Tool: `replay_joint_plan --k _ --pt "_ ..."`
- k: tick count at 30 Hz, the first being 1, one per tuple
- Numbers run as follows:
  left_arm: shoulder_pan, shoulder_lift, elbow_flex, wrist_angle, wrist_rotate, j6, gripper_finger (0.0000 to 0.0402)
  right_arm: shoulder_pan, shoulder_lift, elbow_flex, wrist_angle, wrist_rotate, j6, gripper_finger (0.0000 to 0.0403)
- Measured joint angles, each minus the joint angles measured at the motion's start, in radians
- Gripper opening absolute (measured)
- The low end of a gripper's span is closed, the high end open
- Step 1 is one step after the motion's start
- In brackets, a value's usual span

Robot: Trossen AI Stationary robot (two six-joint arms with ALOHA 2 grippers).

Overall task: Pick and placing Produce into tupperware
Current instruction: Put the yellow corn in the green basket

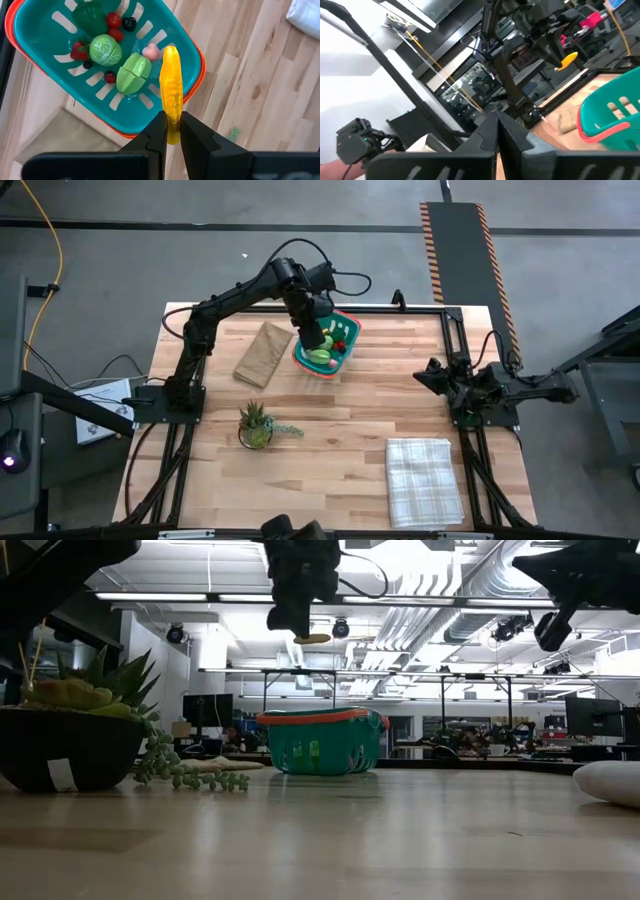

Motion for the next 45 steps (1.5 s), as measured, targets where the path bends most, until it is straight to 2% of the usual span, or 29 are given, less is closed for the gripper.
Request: replay_joint_plan --k 12,19,35,45 --pt "0.034 0.000 0.000 0.003 -0.016 0.061 0.0037 0.010 0.000 0.000 -0.059 0.092 -0.009 0.0001" --pt "0.038 0.002 -0.028 0.091 -0.052 0.063 0.0037 0.010 0.000 0.000 -0.115 0.136 0.004 0.0001" --pt "0.038 0.003 -0.321 0.307 -0.058 0.034 0.0037 0.009 0.000 0.000 -0.106 0.163 0.012 0.0001" --pt "0.038 0.002 -0.412 0.396 -0.048 0.013 0.0037 0.009 0.000 0.000 -0.106 0.161 -0.017 0.0001"
